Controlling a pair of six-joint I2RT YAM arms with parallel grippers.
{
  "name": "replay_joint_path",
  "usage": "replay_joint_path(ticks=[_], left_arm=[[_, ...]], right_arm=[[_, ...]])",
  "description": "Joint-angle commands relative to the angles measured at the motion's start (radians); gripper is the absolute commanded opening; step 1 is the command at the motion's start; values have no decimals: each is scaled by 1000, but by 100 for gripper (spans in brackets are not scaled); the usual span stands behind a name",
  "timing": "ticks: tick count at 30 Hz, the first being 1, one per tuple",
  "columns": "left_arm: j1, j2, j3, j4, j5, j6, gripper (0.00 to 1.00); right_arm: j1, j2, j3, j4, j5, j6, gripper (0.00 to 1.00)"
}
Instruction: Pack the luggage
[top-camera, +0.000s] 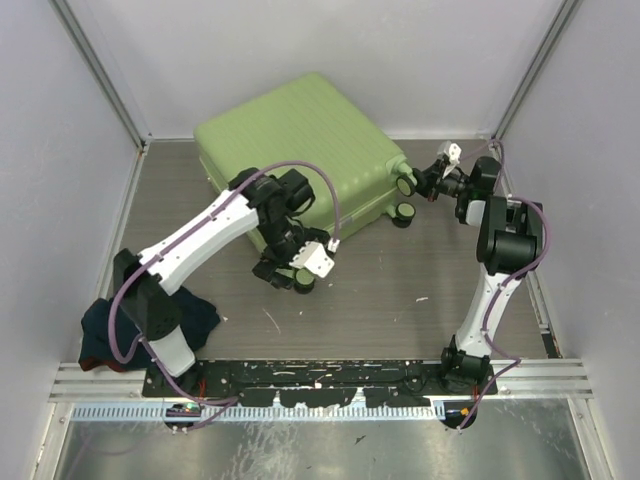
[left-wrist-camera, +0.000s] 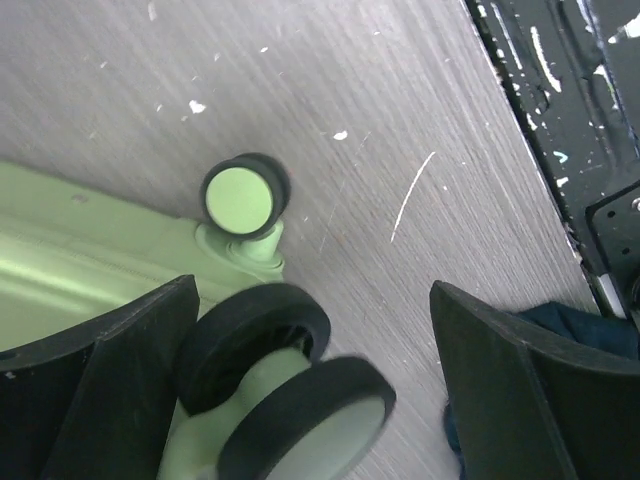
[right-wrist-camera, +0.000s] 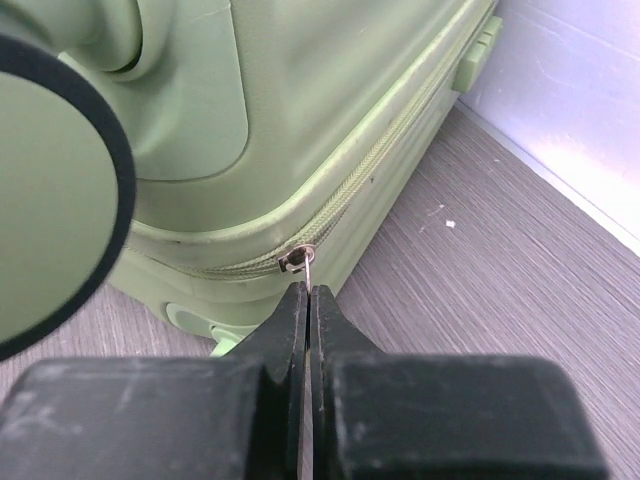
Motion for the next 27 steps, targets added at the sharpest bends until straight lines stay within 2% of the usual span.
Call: replay_joint_path(ticks=[1,4,7,10,13,19,27], left_arm=[[54,-264,-45,-70,11,-179,98],[52,-484,-229,91,-64,-180,98],[56,-573,-292,218,-146,-194,98],[57,-503,-212,316,-153,-337,98],[54,-347,-49,302,-104,-387,98],[18,-105,223,273,-91,-335,98],[-22,3,250,294,-46,-149,96]], right_arm=[[20,-101,-44,207,67,17,1],[55,-137,-92,233,63,28,1],[95,-164,-136,306,61,94,1],[135,-197,-184,362,58,149,1],[181,-238,-239,390,67,190,1],[263,-329,-365,441,102,259,1],[327,-460,-495,373,143,254,1]])
